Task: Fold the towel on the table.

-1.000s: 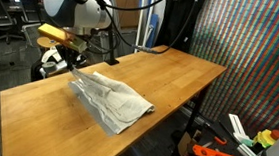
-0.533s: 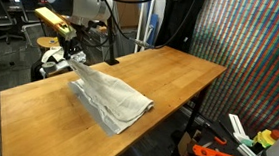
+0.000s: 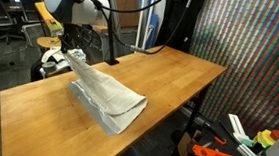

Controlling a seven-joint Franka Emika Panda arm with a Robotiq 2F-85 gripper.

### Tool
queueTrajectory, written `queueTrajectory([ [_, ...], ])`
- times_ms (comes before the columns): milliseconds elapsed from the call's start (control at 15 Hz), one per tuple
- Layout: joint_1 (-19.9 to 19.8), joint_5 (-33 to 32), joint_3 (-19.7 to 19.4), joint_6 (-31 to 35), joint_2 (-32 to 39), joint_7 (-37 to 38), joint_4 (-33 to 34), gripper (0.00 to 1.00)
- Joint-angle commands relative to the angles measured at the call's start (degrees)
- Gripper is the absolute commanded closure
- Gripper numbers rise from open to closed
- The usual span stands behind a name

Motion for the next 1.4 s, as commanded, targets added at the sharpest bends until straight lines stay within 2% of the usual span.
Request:
queueTrajectory([
  [0,1.2,-4.0,-1.8,-1.1,2.9,1.5,2.1,0.89],
  [133,0.9,-5.1,-1.4,-2.3,3.3,0.0,1.1,0.88],
  [200,0.1,-4.9,-0.3,-4.2,2.8,-1.6,0.1,0.64],
  [333,-1.5,-4.1,2.2,-7.4,0.6,-6.8,-3.1,0.61],
  [400,-2.4,-3.6,3.4,-8.8,-0.6,-10.0,-4.6,0.55],
  [667,-7.8,0.4,8.0,-13.6,-8.5,-25.9,-14.0,0.24],
  [867,-11.2,4.0,8.4,-19.5,-14.6,-36.9,-20.4,0.02],
  [1133,-13.5,6.8,6.6,-25.3,-20.1,-47.2,-27.3,0.00],
  [1333,-12.2,1.9,5.0,-26.4,-22.7,-53.4,-33.3,0.00],
])
